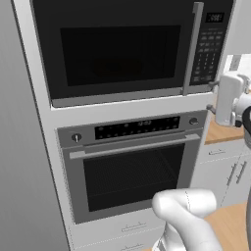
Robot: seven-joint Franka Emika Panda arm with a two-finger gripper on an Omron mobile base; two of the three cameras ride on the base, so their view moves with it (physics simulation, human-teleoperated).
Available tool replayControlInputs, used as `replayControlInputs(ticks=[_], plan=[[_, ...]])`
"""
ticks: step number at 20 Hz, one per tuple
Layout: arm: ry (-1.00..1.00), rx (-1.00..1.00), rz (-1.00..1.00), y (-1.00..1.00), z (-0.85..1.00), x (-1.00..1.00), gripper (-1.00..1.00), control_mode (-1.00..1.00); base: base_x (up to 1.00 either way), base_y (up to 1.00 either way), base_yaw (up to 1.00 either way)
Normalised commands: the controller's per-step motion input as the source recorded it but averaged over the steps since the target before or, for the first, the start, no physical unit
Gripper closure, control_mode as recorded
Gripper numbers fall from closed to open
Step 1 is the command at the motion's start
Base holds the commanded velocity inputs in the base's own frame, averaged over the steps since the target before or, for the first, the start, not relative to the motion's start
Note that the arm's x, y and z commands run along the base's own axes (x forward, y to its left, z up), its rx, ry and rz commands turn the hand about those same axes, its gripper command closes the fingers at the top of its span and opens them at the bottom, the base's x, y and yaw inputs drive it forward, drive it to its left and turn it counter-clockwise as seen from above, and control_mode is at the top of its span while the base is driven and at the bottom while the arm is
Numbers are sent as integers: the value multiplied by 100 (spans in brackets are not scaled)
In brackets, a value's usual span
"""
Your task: Pick the avocado from the sink and place it in the bowl. Then pick the bowl and place it in the microwave. Then close the microwave door and press the start button.
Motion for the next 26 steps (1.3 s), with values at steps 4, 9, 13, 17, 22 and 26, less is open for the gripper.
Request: replayControlInputs(ticks=[4, 9, 13, 17, 22, 26], plan=[[15, 1, -1, -18, -5, 21, -100, -100, 0, 0, 0], [17, 2, 0, -10, -7, 41, -100, -100, 0, 0, 0], [12, 4, 0, -27, -19, 23, -100, -100, 0, 0, 0], [11, 5, -1, -24, -17, 31, -100, -100, 0, 0, 0], [9, 4, -3, -2, -3, 48, -100, -100, 0, 0, 0], [2, 2, -4, 0, -2, 38, -100, -100, 0, 0, 0]])
